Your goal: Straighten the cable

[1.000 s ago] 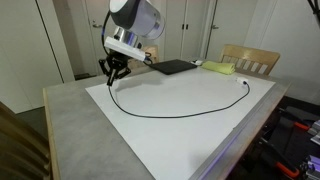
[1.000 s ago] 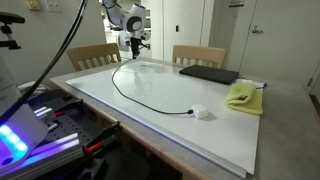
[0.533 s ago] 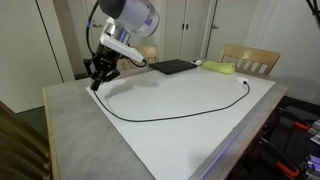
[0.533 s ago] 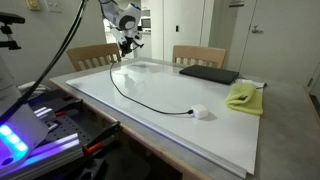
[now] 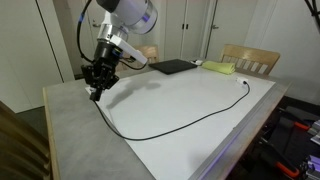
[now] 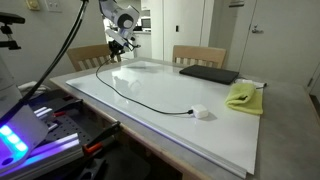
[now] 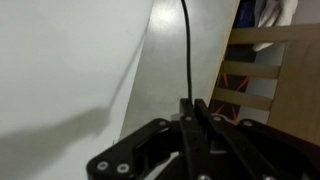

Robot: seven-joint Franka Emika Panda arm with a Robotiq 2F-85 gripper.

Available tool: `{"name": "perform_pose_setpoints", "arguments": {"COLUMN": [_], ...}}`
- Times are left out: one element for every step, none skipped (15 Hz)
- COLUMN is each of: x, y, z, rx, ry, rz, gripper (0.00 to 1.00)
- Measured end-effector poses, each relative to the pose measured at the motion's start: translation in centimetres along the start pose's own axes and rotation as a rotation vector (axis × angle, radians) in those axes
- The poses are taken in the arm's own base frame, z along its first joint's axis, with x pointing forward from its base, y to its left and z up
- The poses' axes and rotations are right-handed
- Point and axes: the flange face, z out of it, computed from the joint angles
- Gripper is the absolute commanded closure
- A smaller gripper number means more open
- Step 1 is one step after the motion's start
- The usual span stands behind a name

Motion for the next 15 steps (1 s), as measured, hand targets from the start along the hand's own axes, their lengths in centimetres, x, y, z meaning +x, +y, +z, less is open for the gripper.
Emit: {"name": "perform_pose_setpoints", "arguments": {"x": [-0.3, -0.6, -0.7, -0.6, -0.4, -0.1, 0.2, 0.4, 0.5, 0.6, 0.7, 0.7, 0.8, 0.8, 0.9], "y": [0.0, 0.1, 0.2, 0.4, 0.6, 0.8, 0.9, 1.0, 1.1, 1.1, 1.1, 1.2, 1.2, 1.3, 1.3], "z": [0.1, 0.1, 0.2, 0.1, 0.0, -0.1, -0.2, -0.2, -0.2, -0.2, -0.2, -0.1, -0.1, 0.0, 0.1], "rx": [0.010, 0.023, 0.033, 0.039, 0.042, 0.046, 0.051, 0.058, 0.065, 0.069, 0.072, 0.075, 0.078, 0.080, 0.082], "ry": [-0.040, -0.083, -0.116, -0.129, -0.131, -0.124, -0.116, -0.110, -0.106, -0.104, -0.102, -0.101, -0.100, -0.099, -0.099], "rz": [-0.040, -0.076, -0.095, -0.100, -0.098, -0.097, -0.095, -0.094, -0.093, -0.091, -0.089, -0.088, -0.087, -0.085, -0.084], "gripper": [0.98, 0.98, 0.98, 0.98, 0.98, 0.98, 0.98, 0.98, 0.98, 0.98, 0.98, 0.98, 0.66, 0.65, 0.59]}}
